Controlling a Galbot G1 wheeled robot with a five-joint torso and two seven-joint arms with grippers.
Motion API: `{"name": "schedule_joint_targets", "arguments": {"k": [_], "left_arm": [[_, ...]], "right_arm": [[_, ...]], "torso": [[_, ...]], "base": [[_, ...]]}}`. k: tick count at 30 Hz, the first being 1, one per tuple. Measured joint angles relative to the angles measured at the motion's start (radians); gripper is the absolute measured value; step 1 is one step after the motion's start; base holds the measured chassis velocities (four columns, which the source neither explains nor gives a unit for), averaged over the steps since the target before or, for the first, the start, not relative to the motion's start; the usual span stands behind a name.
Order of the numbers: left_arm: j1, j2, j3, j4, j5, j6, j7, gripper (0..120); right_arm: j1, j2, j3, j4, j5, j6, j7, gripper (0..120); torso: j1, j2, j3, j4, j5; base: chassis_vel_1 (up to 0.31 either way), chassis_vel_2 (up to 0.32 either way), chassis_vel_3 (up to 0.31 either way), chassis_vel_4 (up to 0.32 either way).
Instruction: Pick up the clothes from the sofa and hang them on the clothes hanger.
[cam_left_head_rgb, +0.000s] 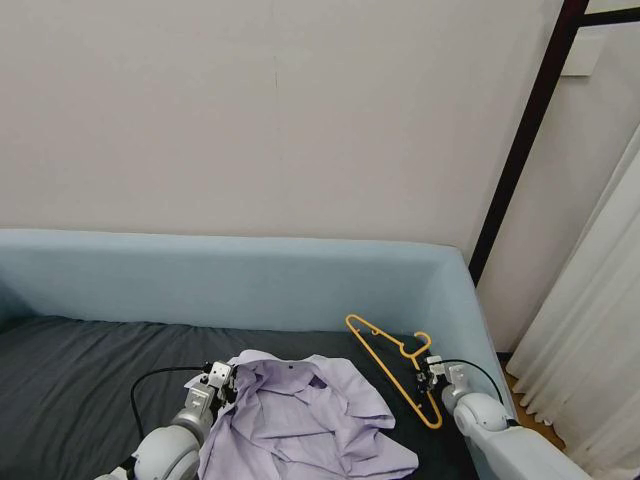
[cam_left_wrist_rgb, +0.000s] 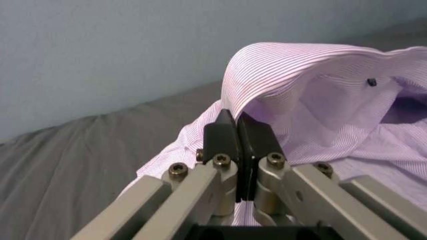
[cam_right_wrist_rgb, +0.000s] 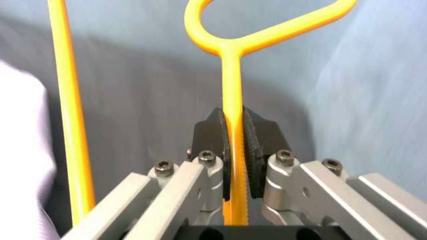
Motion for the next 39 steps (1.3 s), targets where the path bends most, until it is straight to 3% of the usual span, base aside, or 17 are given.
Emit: {"name": "schedule_joint_targets", "arguments": {"k": [5, 8, 9, 13, 23, 28, 39], "left_arm": [[-0.001, 0.016, -0.003, -0.011, -0.02, 0.005, -0.005, 0], [0.01, 0.034, -0.026, -0.03, -0.046, 0.01, -0.007, 0], [0.01, 0.034, -0.026, -0.03, -0.046, 0.01, -0.007, 0], [0.001, 0.049, -0.037, -0.047, -0.074, 0.02, -0.012, 0], [0.003, 0.091, -0.043, -0.096, -0.109, 0.034, -0.018, 0], [0.033, 0.117, -0.064, -0.147, -0.132, 0.045, -0.029, 0], [0.111, 0.124, -0.097, -0.217, -0.15, 0.068, -0.054, 0]], "right_arm": [[-0.066, -0.029, 0.021, 0.095, -0.146, 0.096, 0.038, 5], [-0.15, -0.042, 0.057, 0.164, -0.35, 0.192, 0.078, 5], [-0.15, -0.042, 0.057, 0.164, -0.35, 0.192, 0.078, 5], [-0.258, -0.065, 0.111, 0.234, -0.663, 0.318, 0.109, 5], [-0.411, -0.086, 0.181, 0.335, -1.036, 0.46, 0.189, 5], [-0.437, -0.075, 0.123, 0.349, -1.126, 0.485, 0.209, 5], [-0.329, 0.039, -0.056, 0.236, -1.103, 0.429, 0.227, 5]], "torso": [[0.0, 0.0, 0.0, -0.0004, 0.0], [0.0, 0.0, 0.0, 0.0001, 0.0001], [0.0, 0.0, 0.0, 0.0001, 0.0001], [0.0, 0.0, 0.0, -0.0004, 0.0], [0.0, 0.0, 0.0, -0.0001, 0.0], [0.0, 0.0, 0.0, -0.0002, 0.0], [0.0, 0.0, 0.0, 0.0, -0.0002]], "base": [[0.0, 0.0, 0.0, 0.0], [0.0, 0.0, 0.0, 0.0], [0.0, 0.0, 0.0, 0.0], [0.0, 0.0, 0.0, 0.0], [0.0, 0.0, 0.0, 0.0], [0.0, 0.0, 0.0, 0.0], [0.0, 0.0, 0.0, 0.0]]}}
